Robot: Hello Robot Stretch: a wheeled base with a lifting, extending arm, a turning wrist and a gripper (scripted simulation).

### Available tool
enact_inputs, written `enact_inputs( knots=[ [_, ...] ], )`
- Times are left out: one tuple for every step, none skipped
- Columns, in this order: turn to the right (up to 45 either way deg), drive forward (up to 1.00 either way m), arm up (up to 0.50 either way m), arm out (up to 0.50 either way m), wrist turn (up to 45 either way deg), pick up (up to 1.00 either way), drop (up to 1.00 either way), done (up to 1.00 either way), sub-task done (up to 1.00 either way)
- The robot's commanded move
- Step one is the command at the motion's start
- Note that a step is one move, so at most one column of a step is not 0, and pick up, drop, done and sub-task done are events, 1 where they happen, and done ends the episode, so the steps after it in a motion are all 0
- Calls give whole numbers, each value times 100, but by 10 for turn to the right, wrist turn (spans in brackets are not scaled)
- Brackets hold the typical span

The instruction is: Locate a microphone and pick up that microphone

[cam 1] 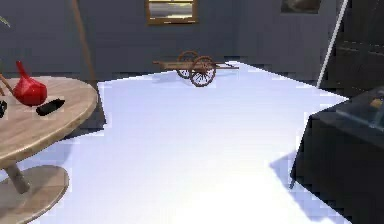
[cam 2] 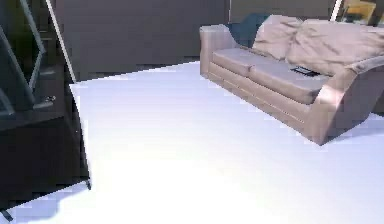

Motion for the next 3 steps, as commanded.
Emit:
enact_inputs(
  knots=[
    [-300,0,0,0,0,0,0,0,0],
    [0,50,0,0,0,0,0,0,0],
    [-450,0,0,0,0,0,0,0,0]
  ],
)
